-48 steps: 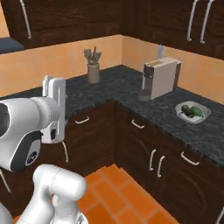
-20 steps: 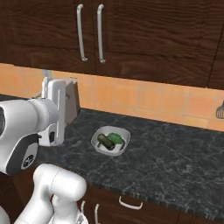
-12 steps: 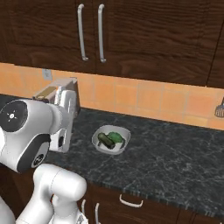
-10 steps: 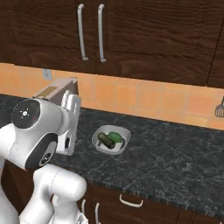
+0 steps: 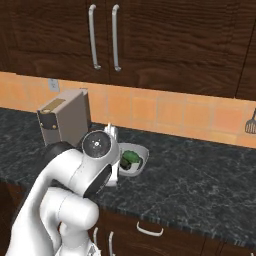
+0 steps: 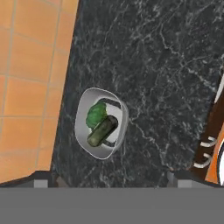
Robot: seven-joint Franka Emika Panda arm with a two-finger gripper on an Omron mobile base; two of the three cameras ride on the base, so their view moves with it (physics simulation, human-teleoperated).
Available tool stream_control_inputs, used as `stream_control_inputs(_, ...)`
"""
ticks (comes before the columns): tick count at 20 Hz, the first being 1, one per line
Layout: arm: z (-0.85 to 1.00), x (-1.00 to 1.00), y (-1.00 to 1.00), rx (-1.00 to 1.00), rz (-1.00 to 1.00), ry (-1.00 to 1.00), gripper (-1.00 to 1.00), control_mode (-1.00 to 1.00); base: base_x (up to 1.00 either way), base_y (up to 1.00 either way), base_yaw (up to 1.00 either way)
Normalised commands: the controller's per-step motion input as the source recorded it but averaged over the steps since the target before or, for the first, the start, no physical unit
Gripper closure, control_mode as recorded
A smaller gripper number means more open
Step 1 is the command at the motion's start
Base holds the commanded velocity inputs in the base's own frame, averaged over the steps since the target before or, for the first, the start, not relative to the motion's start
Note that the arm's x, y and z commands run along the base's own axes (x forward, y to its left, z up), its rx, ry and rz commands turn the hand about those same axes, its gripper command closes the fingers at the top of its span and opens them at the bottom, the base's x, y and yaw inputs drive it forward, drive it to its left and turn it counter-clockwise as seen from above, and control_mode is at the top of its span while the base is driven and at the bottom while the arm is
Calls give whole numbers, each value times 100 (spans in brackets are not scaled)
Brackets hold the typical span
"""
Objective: Take the meat container that has the fish and place it on the second highest rack of the freezer. Then take the vegetable container that has the broccoli and cucumber and place it on the highest rack of the freezer.
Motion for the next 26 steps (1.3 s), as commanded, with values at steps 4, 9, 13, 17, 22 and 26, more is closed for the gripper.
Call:
stream_control_inputs(4, -64, 58, -21, 1, 22, 24, -100, -100, 0, 0, 0)
stream_control_inputs(9, -60, 78, 0, 0, 11, 49, -100, -100, 0, 0, 0)
stream_control_inputs(13, -48, 53, -18, 0, 8, 29, -100, -100, 0, 0, 0)
stream_control_inputs(17, -28, 47, -37, 3, 9, 18, -100, -100, 0, 0, 0)
stream_control_inputs(22, -22, 40, -25, 3, 10, 12, -100, -100, 0, 0, 0)
stream_control_inputs(26, -44, 32, -5, 0, 8, 8, -100, -100, 0, 0, 0)
